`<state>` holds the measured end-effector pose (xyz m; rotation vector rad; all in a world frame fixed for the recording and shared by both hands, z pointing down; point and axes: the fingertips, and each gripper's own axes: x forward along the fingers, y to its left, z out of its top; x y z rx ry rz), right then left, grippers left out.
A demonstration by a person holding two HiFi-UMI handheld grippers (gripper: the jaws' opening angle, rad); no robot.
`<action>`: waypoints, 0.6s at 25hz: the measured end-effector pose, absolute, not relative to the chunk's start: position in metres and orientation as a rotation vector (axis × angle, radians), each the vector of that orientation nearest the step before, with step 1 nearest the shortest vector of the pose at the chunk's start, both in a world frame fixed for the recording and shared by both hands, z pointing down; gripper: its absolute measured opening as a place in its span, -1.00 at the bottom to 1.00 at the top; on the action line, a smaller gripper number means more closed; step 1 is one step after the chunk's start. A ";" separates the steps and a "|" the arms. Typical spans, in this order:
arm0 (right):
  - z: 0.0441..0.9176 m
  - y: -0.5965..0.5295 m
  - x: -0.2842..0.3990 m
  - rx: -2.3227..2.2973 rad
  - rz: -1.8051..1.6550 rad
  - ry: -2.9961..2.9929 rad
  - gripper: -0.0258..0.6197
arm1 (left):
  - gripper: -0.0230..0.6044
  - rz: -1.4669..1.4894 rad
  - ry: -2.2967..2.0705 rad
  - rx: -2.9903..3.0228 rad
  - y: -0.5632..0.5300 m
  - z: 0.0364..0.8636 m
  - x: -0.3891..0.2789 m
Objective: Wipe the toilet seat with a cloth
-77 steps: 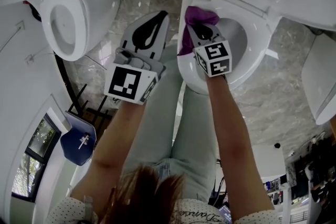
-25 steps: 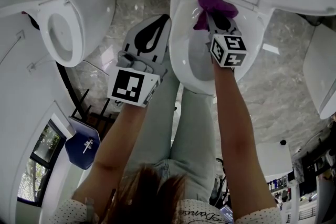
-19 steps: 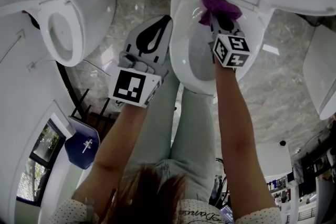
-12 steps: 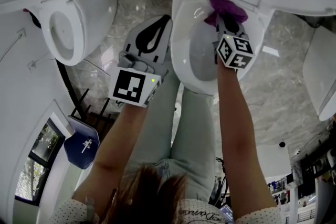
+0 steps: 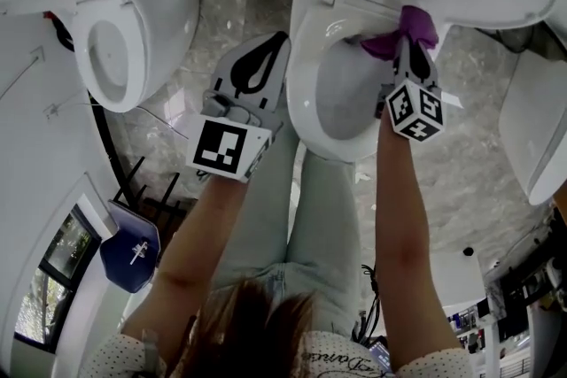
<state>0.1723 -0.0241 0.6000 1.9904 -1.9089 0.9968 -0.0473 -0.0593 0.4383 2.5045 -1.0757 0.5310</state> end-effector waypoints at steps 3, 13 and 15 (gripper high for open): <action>0.560 -0.022 0.176 2.015 0.960 -1.978 -0.76 | -0.90 0.537 -1.082 2.526 -0.059 0.419 -0.049; 0.401 -0.019 0.148 1.949 0.786 -2.247 -0.76 | -0.91 0.443 -1.145 2.589 -0.072 0.315 -0.062; 0.370 -0.020 0.145 1.946 0.747 -2.283 -0.76 | -0.91 0.422 -1.157 2.593 -0.075 0.294 -0.065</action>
